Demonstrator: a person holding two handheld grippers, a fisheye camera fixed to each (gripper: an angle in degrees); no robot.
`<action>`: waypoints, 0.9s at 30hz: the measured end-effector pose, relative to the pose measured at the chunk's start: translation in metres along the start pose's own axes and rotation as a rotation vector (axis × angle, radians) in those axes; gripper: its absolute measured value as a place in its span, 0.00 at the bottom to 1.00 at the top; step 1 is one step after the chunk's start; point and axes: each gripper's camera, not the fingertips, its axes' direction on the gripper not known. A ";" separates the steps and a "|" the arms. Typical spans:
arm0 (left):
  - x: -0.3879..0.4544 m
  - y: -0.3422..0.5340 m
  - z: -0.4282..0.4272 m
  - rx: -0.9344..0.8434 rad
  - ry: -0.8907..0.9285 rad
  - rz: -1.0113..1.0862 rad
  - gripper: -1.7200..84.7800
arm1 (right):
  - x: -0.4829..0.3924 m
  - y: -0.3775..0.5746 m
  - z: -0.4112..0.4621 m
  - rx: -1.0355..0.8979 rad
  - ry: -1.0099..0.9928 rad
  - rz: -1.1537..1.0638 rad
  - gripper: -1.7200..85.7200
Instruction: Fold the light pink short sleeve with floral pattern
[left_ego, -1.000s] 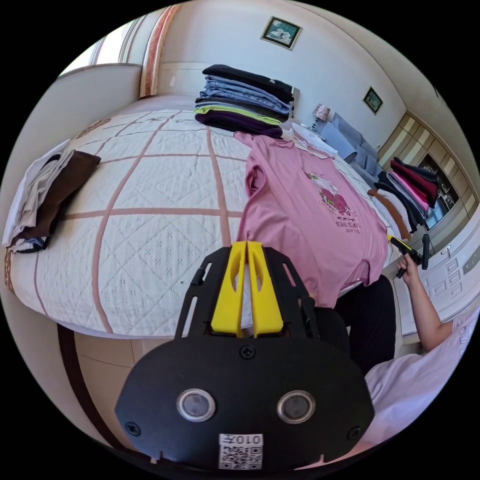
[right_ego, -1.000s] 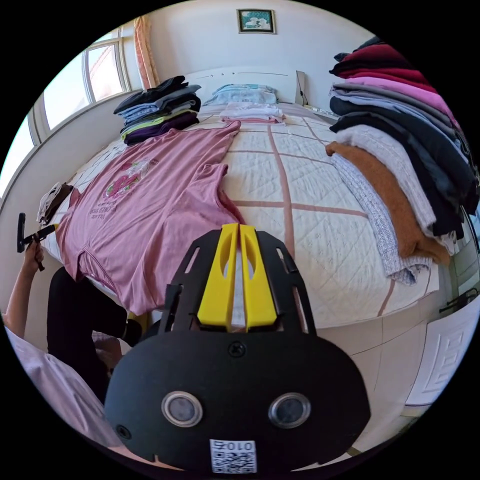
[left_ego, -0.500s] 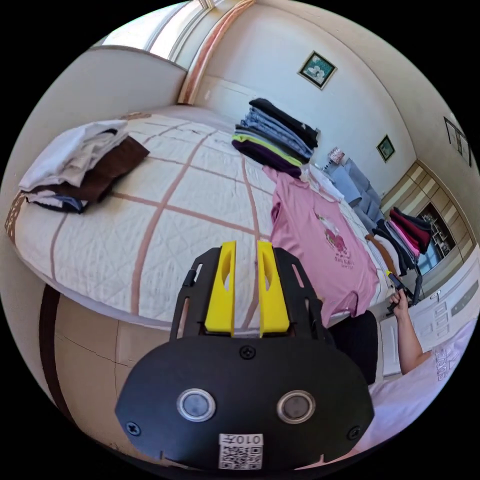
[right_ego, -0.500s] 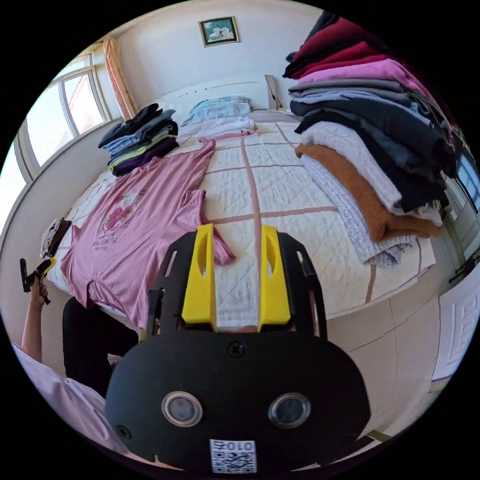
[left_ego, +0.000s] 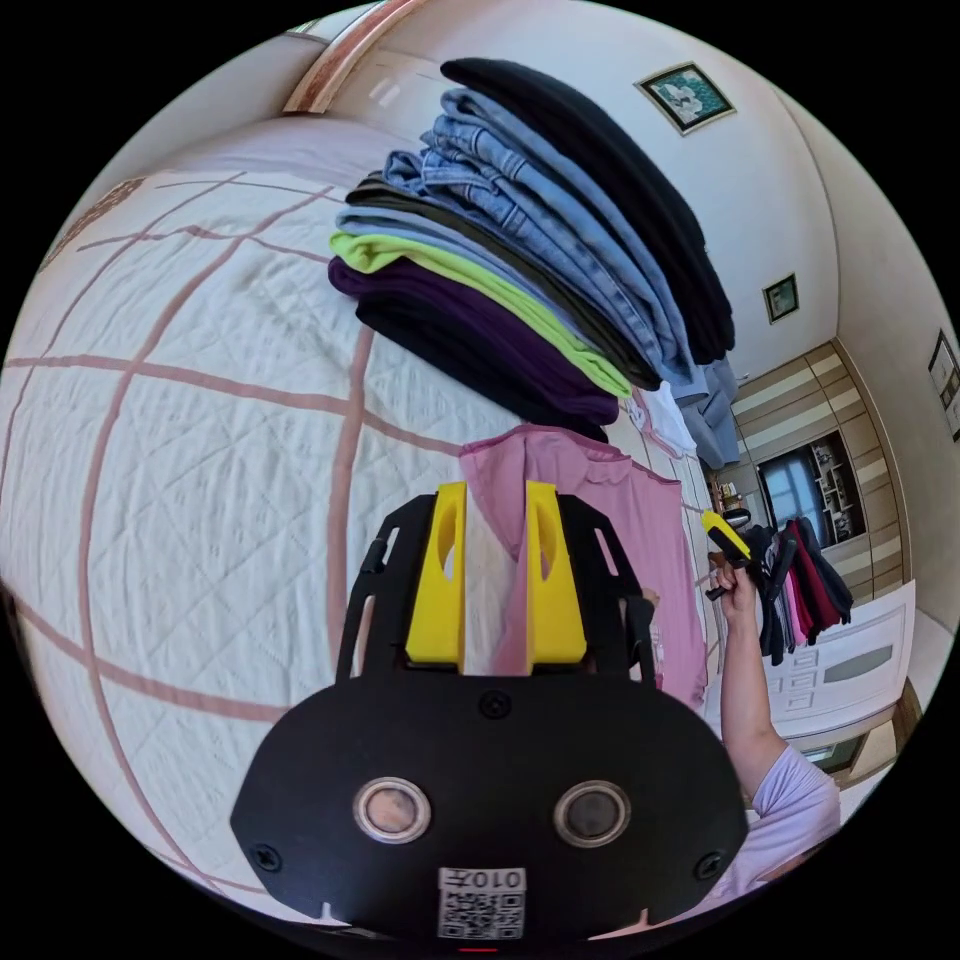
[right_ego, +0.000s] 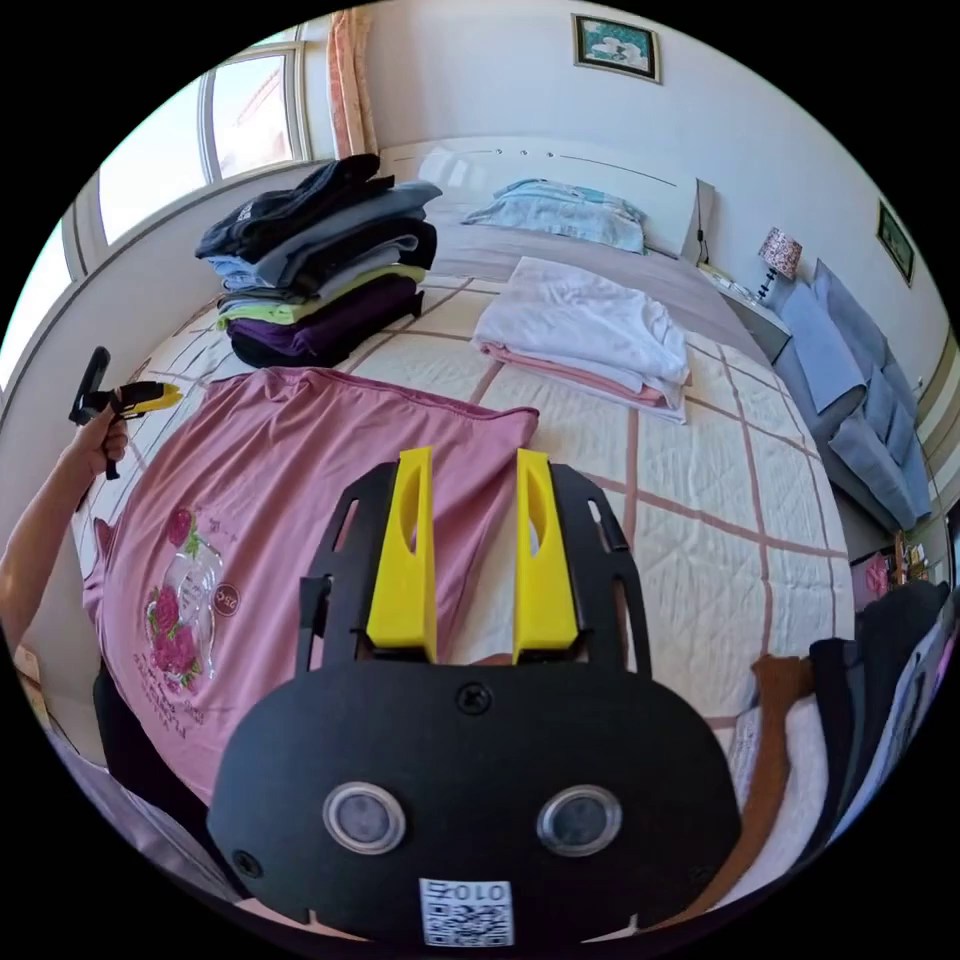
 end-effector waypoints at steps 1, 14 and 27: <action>0.000 -0.012 0.015 -0.023 -0.004 -0.009 0.09 | 0.002 -0.008 0.009 -0.014 0.001 0.006 0.16; 0.018 -0.057 0.015 0.092 -0.081 0.197 0.02 | 0.040 -0.066 0.051 -0.035 -0.062 0.148 0.06; 0.009 -0.041 0.017 -0.017 -0.261 0.286 0.06 | 0.013 -0.074 0.038 -0.126 0.135 0.094 0.08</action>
